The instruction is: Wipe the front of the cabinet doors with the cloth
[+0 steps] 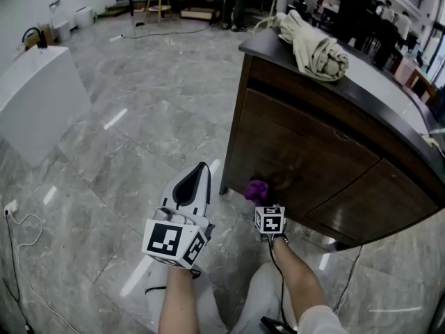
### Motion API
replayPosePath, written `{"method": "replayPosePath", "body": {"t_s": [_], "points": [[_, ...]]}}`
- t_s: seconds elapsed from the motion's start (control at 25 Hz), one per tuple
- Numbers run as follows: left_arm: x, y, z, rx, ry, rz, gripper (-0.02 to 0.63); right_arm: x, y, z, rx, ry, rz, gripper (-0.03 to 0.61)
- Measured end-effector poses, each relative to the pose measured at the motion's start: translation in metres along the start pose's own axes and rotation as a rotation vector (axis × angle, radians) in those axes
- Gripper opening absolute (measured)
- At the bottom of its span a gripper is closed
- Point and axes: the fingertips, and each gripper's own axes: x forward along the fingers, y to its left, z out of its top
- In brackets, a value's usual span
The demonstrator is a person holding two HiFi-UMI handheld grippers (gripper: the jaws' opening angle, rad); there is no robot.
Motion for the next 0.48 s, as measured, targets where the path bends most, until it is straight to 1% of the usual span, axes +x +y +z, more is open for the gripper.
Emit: {"method": "replayPosePath", "body": {"t_s": [0.2, 0.32, 0.48], "points": [[0.005, -0.007, -0.007, 0.039, 0.029, -0.024, 0.003, -0.038, -0.053, -0.033, -0.001, 0.035, -0.018, 0.130], [0.006, -0.007, -0.009, 0.041, 0.029, -0.023, 0.003, -0.056, -0.077, -0.043, -0.002, 0.051, -0.030, 0.132], [0.008, -0.008, -0.011, 0.040, 0.032, -0.025, 0.003, -0.078, -0.101, -0.050, 0.047, 0.043, -0.055, 0.132]]}}
